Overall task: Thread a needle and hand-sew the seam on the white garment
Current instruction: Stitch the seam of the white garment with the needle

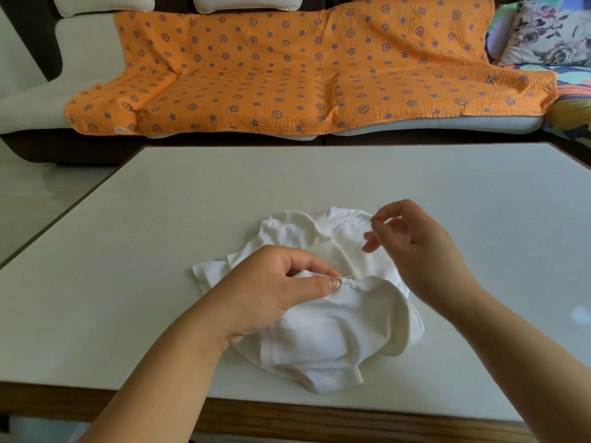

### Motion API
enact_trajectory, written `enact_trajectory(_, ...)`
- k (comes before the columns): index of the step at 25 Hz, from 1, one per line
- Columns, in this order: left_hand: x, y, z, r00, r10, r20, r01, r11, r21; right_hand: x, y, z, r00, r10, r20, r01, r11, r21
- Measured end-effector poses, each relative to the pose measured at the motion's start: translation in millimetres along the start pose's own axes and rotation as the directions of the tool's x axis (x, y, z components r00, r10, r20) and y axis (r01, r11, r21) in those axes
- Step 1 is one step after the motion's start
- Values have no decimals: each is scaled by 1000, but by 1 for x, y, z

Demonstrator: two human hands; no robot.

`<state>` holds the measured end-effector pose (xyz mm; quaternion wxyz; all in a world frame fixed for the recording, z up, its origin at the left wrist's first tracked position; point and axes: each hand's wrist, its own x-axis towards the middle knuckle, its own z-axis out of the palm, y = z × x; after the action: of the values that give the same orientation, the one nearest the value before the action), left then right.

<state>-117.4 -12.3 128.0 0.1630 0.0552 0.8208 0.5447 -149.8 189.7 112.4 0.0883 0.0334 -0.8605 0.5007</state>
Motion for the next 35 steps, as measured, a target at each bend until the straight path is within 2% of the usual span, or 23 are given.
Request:
enact_trajectory(2, 1, 1, 0, 1000, 11, -4, -11, 1000, -19, -18, -11, 8, 993, -78, 93, 75, 997, 30)
enact_trajectory(5, 0, 1, 0, 1000, 20, 3, -20, 998, -58, -36, -15, 18, 968, -178, 176, 186, 982, -28)
enact_trajectory(9, -1, 0, -3, 1000, -9, -19, 8, 998, -58, -33, -13, 20, 966, -215, 147, 229, 969, -91)
enact_trajectory(12, -3, -1, -7, 999, -11, -41, 10, 999, -44, -29, -16, 13, 983, -126, 136, 119, 991, 52)
enact_trajectory(14, -3, -2, -11, 999, -4, -54, 1, 998, -60, -28, -18, 5, 973, -34, 228, 3, 991, 134)
enact_trajectory(17, -3, -3, -13, 998, 0, -64, -3, 998, -56, -26, -19, -5, 938, 35, 345, -93, 984, 154)
enact_trajectory(22, -3, -2, -12, 998, 18, -65, -22, 998, -64, -26, -21, -8, 908, 56, 414, -106, 990, 98)
enact_trajectory(35, -4, 0, -12, 997, 21, -73, -27, 996, -81, -24, -18, -10, 871, 107, 480, -204, 967, 155)
